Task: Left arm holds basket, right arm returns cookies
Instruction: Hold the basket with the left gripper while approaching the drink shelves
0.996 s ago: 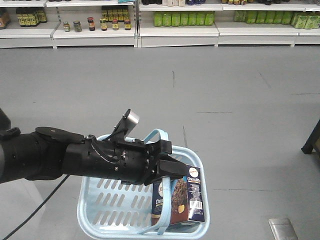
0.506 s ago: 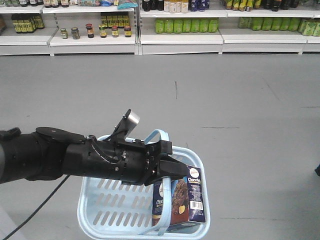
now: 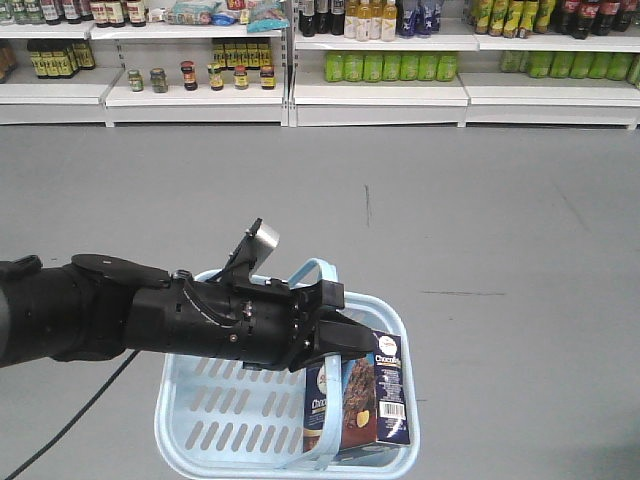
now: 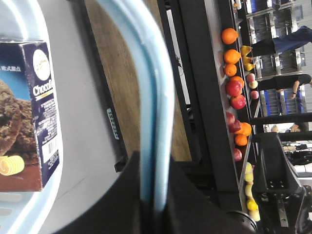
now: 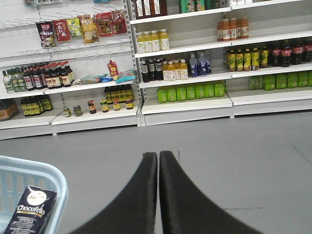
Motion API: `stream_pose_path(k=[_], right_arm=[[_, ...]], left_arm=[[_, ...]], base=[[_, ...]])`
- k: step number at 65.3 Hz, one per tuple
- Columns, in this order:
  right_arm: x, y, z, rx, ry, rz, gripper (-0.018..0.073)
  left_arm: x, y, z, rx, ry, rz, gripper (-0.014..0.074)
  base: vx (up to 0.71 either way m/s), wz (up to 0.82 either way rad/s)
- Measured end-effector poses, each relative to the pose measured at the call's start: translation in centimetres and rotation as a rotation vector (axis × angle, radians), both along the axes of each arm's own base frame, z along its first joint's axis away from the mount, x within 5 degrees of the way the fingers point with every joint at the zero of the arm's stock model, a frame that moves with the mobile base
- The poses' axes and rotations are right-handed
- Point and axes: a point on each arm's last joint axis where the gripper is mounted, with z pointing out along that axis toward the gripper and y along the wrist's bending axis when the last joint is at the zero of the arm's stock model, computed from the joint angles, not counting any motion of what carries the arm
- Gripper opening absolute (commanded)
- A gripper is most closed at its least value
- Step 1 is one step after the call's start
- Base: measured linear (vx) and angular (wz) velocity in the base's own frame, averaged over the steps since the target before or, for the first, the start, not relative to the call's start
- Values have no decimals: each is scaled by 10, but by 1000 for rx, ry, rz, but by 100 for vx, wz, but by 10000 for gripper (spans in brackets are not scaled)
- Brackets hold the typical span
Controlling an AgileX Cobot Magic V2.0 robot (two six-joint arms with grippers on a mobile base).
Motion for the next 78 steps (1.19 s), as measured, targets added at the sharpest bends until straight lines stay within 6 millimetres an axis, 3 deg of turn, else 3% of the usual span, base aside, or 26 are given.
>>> stream_pose_path(k=[78], right_arm=[[0, 0, 0, 0, 0, 0, -8]], left_arm=[[0, 0, 0, 1, 0, 1, -7]], base=[[33, 0]])
